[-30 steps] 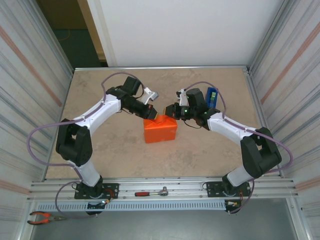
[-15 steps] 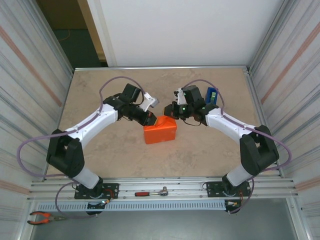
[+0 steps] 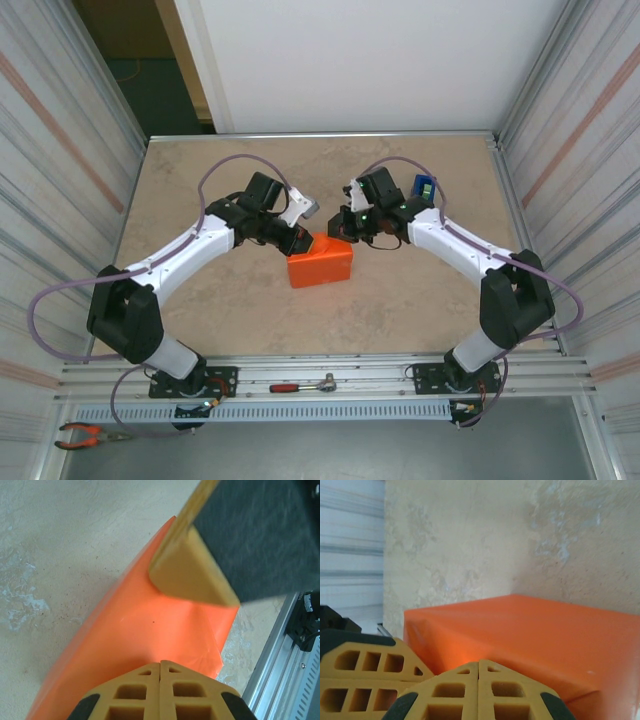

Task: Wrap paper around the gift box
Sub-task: Fold the wrapping paper for the gift box.

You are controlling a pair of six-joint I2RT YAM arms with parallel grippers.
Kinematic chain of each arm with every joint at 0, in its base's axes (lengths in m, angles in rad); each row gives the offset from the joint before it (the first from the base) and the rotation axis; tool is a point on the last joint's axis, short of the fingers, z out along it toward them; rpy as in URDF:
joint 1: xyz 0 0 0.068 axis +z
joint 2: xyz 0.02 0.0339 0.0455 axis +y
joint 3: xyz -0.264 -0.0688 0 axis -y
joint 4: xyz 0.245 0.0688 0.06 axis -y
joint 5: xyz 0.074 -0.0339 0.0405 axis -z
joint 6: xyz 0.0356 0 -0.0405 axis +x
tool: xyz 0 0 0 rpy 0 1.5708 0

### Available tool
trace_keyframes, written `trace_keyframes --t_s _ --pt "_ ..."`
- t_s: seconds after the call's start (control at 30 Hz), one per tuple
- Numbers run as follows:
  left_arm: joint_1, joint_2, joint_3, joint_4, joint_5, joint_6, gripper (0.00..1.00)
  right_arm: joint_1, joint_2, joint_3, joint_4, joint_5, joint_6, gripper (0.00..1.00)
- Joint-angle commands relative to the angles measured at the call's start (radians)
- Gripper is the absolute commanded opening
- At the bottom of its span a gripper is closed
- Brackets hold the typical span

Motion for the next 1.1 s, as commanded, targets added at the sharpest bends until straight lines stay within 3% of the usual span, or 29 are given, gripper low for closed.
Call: trace_keyframes --t_s 0.0,0.33,0.6,1.07 --pt "-0.008 -0.024 -0.024 -0.011 -0.020 0.013 0.00 0.034 -0.018 0.025 -0.041 0.024 -0.017 0.00" --pt "-0.007 -0.024 -0.019 0.002 -0.014 -0.004 0.00 0.070 -0.054 -0.074 -0.004 0.043 0.014 0.00" --pt "0.057 -0.017 0.019 -0.011 0.061 -0.032 0.00 0.088 -0.099 -0.136 0.061 0.035 -0.046 0.00" --pt "0.064 -0.003 0.094 -0.075 0.136 -0.013 0.00 0.057 -0.050 -0.155 0.061 0.046 -0.049 0.00"
